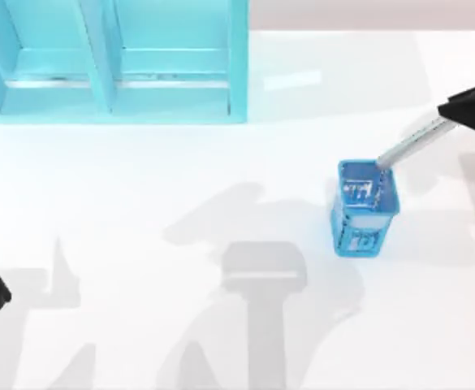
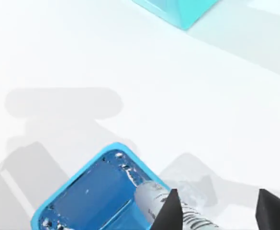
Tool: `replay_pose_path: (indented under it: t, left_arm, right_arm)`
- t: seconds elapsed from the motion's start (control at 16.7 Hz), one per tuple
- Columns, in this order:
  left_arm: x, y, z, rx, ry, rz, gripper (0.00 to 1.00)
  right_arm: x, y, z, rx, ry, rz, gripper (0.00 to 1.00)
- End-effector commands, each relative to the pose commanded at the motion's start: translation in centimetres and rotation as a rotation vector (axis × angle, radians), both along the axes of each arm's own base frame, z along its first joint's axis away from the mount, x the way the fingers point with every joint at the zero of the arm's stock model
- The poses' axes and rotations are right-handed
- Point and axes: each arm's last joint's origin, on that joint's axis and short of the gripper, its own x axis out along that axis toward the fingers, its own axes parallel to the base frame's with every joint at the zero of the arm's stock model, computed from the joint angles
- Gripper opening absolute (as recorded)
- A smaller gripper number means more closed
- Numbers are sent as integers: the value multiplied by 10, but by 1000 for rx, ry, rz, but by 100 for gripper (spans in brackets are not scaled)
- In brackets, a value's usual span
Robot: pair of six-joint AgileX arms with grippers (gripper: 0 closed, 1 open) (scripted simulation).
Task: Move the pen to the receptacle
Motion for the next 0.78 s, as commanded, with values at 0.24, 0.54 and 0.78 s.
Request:
replay_pose_path:
  t: [0.24,0.54,0.78]
  left_arm:
    - [0,0,0,0,0,0,100]
    - [0,0,0,0,0,0,100]
    - [0,0,0,0,0,0,100]
  right_arm:
    - [-14,-28,33,9,-56,-14,0]
    - [-14,-28,34,11,-54,-11,0]
    - [-20,-44,45,-48,-34,-92,0]
